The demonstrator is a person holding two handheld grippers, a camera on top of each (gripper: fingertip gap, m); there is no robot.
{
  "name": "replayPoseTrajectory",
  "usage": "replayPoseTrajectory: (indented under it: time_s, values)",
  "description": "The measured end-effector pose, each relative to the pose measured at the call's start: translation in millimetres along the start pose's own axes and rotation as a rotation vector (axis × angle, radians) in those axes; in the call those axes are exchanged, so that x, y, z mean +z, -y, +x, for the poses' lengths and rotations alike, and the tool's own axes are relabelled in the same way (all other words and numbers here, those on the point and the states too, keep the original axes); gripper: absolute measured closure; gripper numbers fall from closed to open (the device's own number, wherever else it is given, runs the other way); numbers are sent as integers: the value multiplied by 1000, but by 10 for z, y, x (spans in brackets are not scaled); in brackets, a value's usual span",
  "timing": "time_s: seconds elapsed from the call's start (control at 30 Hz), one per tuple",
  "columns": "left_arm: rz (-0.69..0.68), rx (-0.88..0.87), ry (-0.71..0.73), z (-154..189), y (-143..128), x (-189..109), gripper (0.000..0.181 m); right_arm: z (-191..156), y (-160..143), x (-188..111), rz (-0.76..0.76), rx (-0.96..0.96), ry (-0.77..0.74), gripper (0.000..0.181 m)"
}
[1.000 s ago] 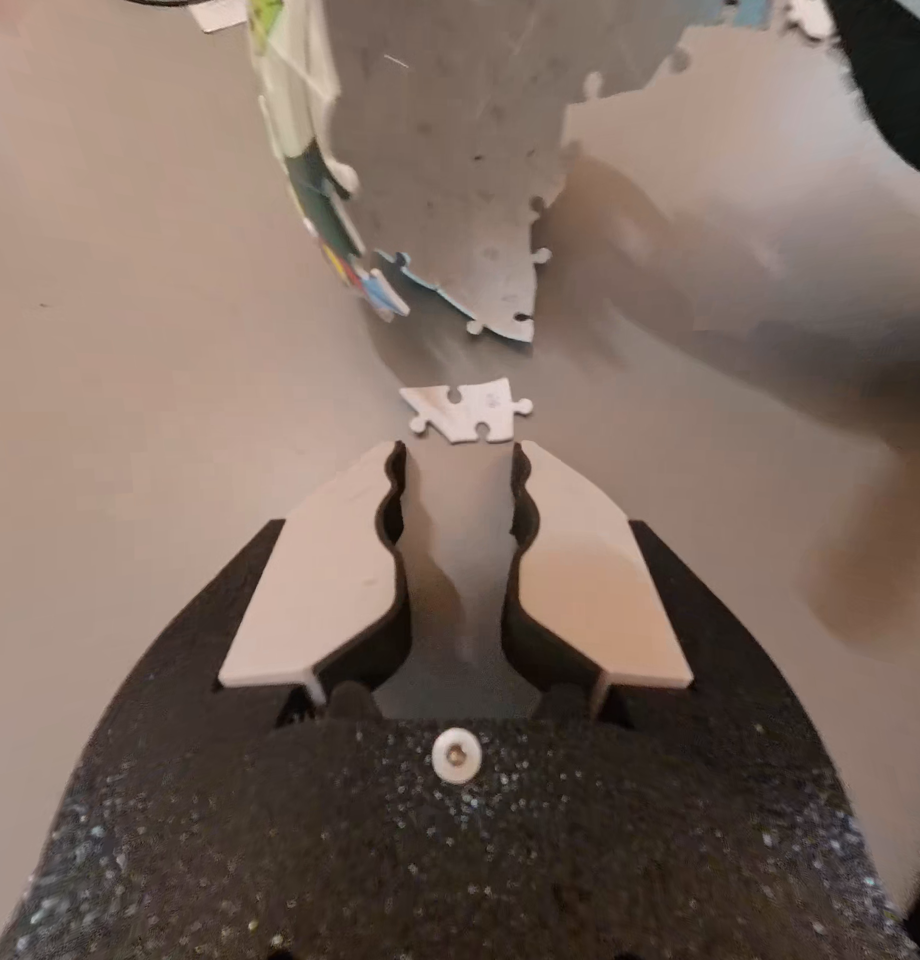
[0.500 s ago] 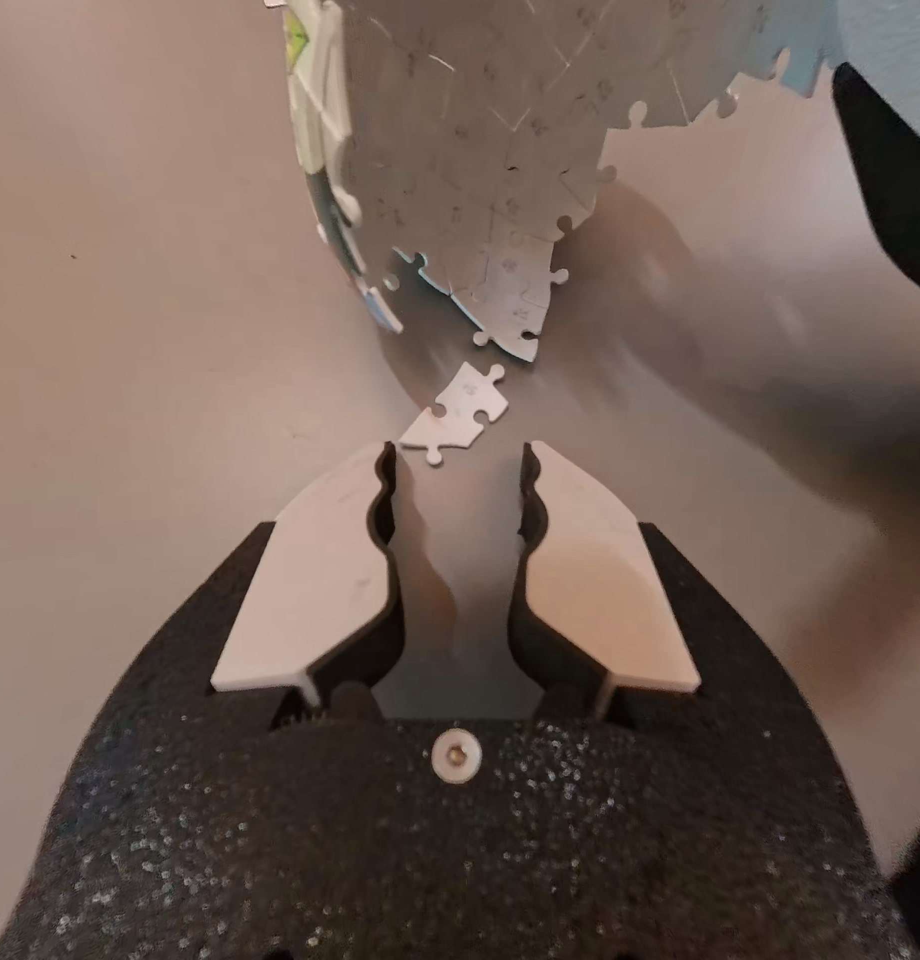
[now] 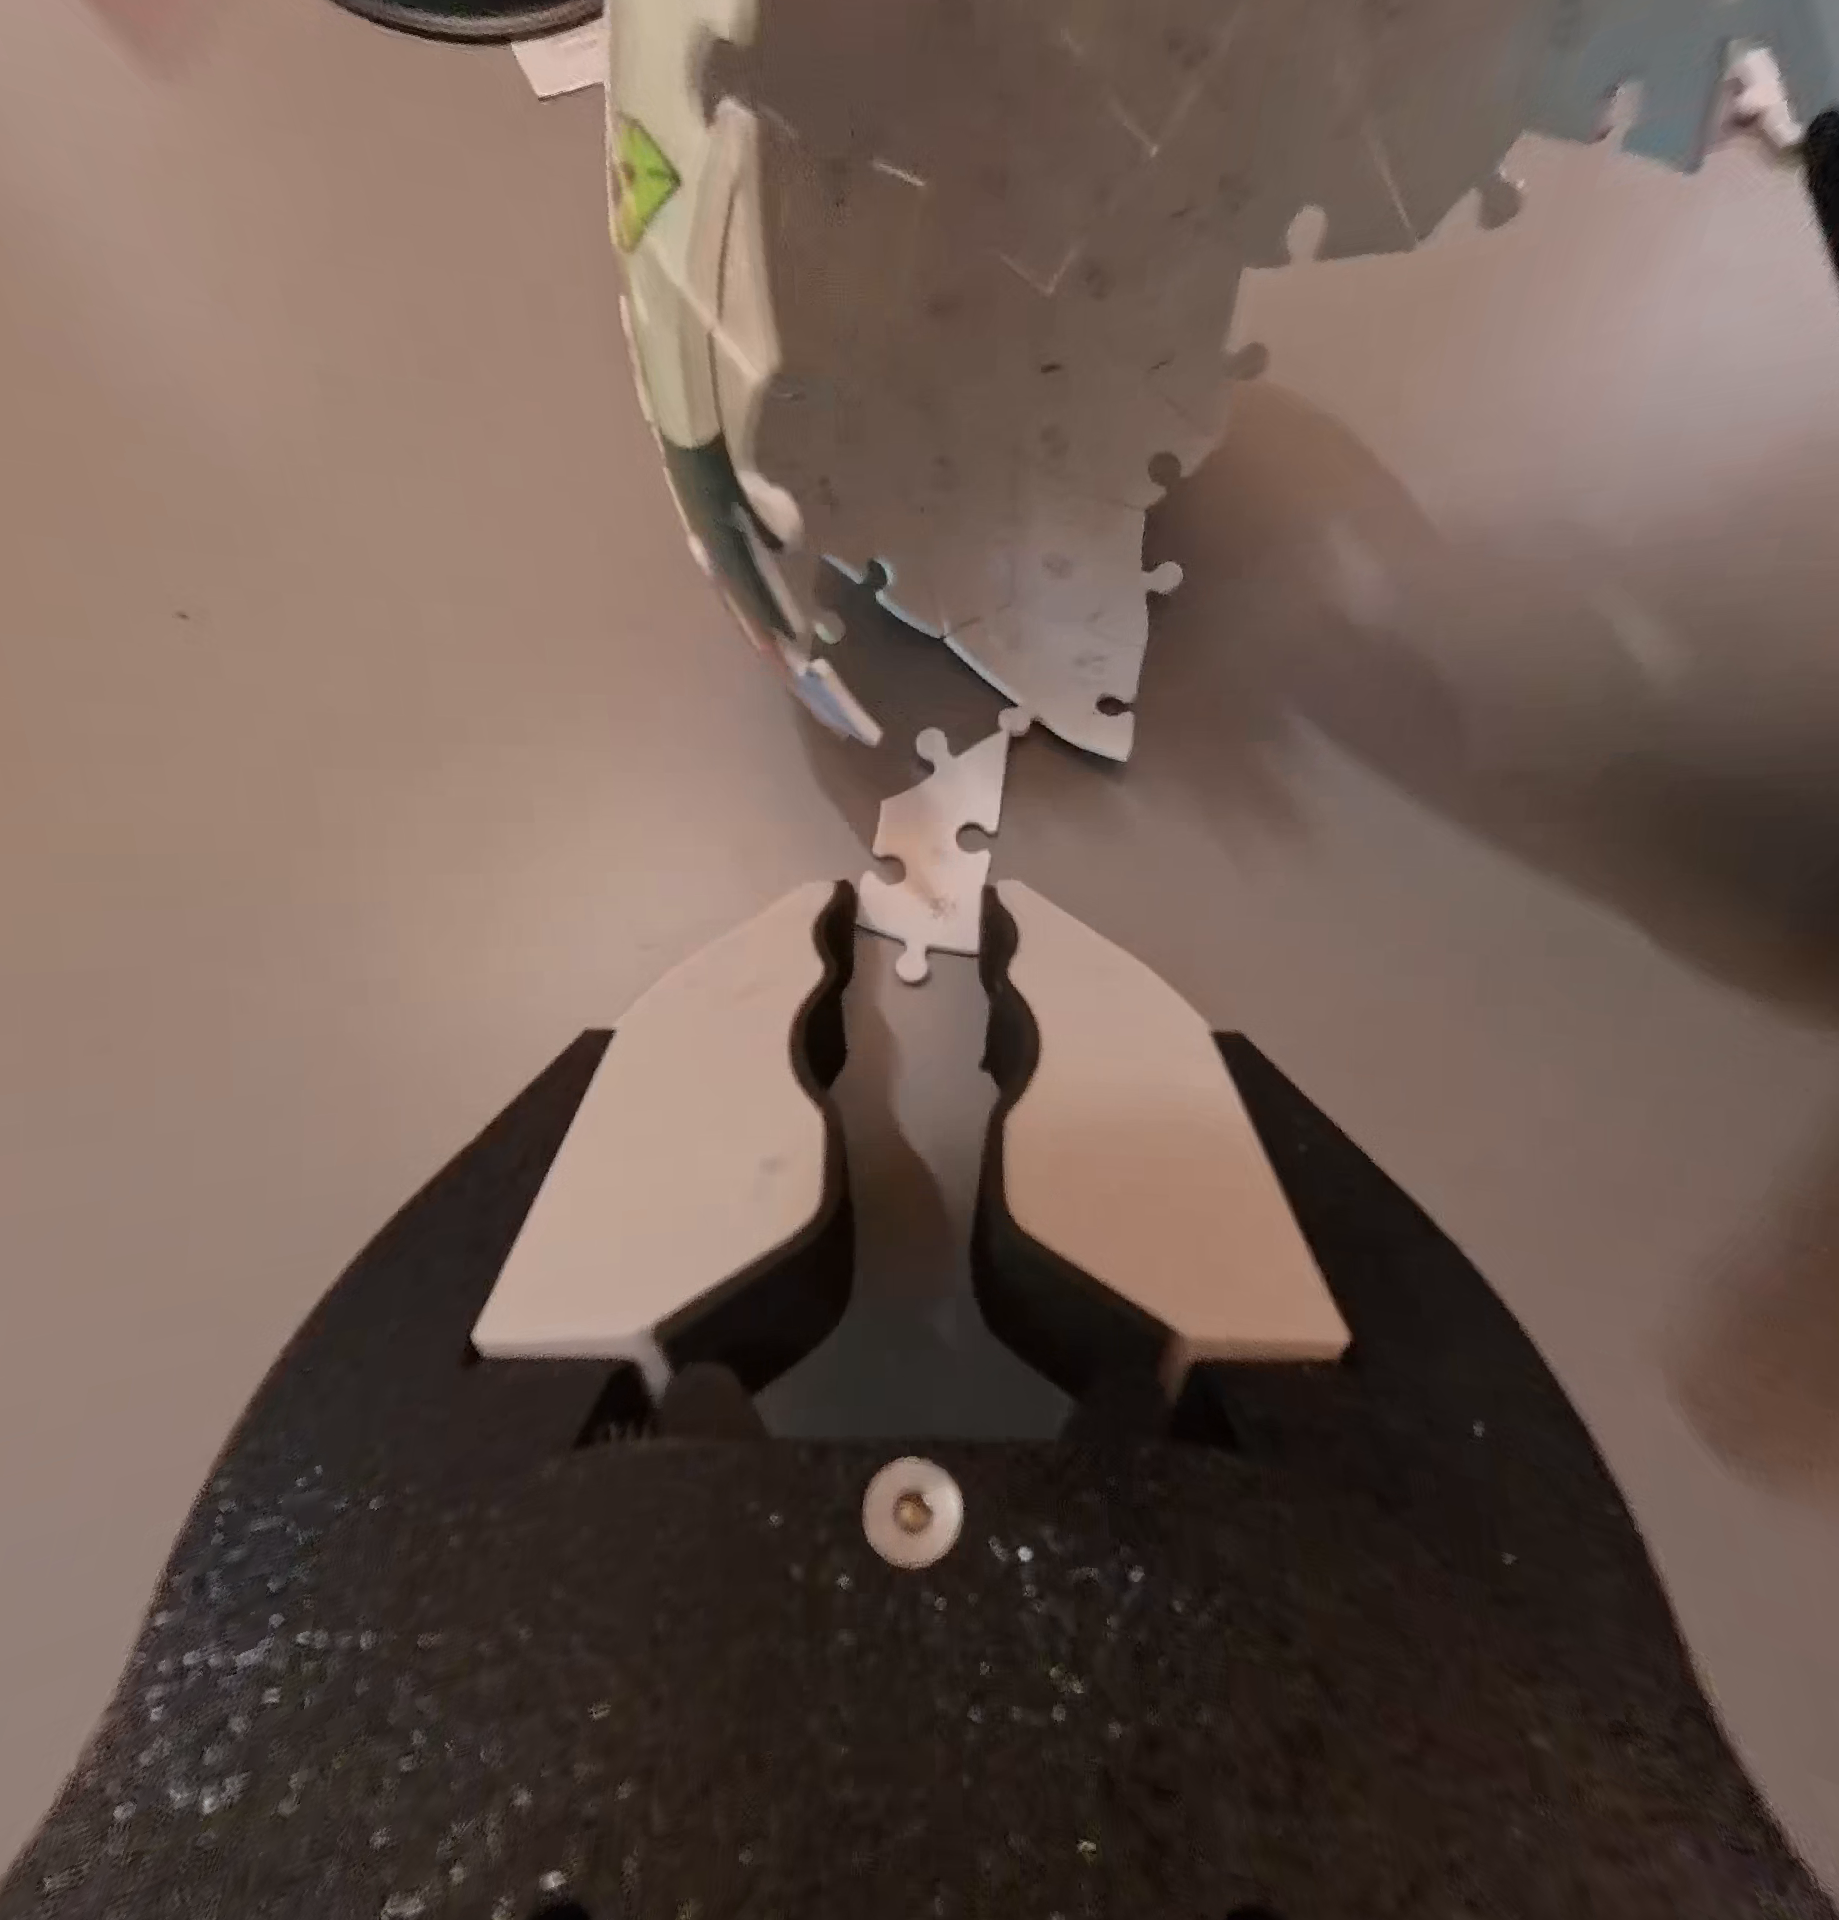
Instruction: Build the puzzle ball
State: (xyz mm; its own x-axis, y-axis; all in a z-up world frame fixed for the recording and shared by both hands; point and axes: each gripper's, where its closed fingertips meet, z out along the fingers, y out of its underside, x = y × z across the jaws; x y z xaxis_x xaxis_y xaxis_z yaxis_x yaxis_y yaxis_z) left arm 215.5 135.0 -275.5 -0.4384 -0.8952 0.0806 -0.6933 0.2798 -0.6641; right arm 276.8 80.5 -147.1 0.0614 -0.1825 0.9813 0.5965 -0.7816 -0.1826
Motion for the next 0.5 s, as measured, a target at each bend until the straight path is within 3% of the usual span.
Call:
replayPoseTrajectory:
  time_s: [0.23,0.5]
  values:
    - [-13,16,27,-11,7,9,160,-1,-9,6,-1,1,-1,178]
    - [-11,-143,27,81,30,-13,154,2,-10,7,-2,-11,-6,178]
